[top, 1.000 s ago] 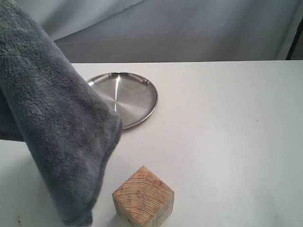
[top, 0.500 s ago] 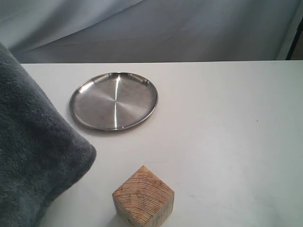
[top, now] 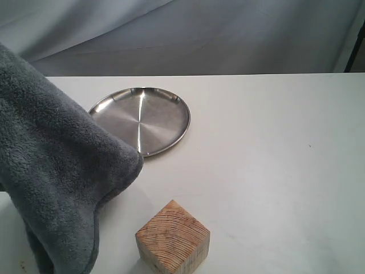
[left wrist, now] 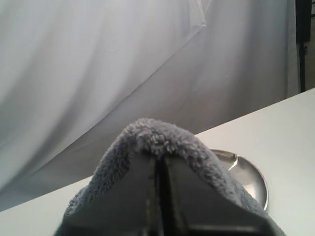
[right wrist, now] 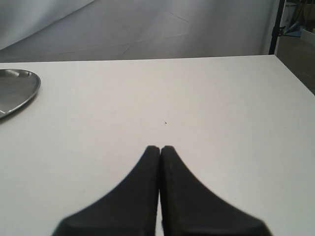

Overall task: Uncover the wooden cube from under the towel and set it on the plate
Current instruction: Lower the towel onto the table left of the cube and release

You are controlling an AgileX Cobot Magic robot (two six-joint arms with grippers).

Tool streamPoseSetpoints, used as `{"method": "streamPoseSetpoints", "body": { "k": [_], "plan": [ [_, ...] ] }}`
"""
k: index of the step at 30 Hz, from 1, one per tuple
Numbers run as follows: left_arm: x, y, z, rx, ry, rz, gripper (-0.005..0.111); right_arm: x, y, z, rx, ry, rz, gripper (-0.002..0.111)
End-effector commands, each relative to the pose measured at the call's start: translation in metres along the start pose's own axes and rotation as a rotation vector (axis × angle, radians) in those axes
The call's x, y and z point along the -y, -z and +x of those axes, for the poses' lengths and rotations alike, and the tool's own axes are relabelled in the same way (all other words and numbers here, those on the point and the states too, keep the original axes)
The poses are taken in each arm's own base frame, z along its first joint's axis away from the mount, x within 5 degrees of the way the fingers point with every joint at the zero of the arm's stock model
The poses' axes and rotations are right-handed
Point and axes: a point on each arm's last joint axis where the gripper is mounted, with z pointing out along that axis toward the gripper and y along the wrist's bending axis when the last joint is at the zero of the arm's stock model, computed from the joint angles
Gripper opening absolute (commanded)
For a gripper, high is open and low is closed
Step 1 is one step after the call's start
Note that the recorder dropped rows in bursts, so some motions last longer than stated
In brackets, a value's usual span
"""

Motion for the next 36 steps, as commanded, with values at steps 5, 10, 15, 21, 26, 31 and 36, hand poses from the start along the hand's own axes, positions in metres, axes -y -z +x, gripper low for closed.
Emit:
{"method": "streamPoseSetpoints", "body": {
  "k": [5,10,15,21,26,31,36],
  "plan": [
    [-0.006,0.002,0.010,-0.098,-0.045,-0.062,0.000,0.000,0.000,0.001,0.005,0.008,0.003,0.000],
    [-0.005,0.003,0.017,-0.177,0.020,-0.057,0.000,0.000,0.000,0.001,0.005,0.006,0.003,0.000],
    [-0.002,0.004,0.023,-0.240,0.092,-0.030,0.000,0.000,0.000,0.001,0.005,0.006,0.003,0.000],
    [0.000,0.005,0.030,-0.325,0.040,-0.012,0.000,0.000,0.000,0.001,0.005,0.006,0.003,0.000],
    [0.000,0.007,0.034,-0.377,0.054,-0.006,0.000,0.000,0.000,0.001,0.005,0.009,0.003,0.000],
    [0.003,0.009,0.038,-0.421,0.039,0.028,0.000,0.000,0.000,0.001,0.005,0.009,0.003,0.000],
    [0.005,0.010,0.041,-0.459,0.004,0.059,0.000,0.000,0.000,0.001,0.005,0.009,0.003,0.000]
  ]
}}
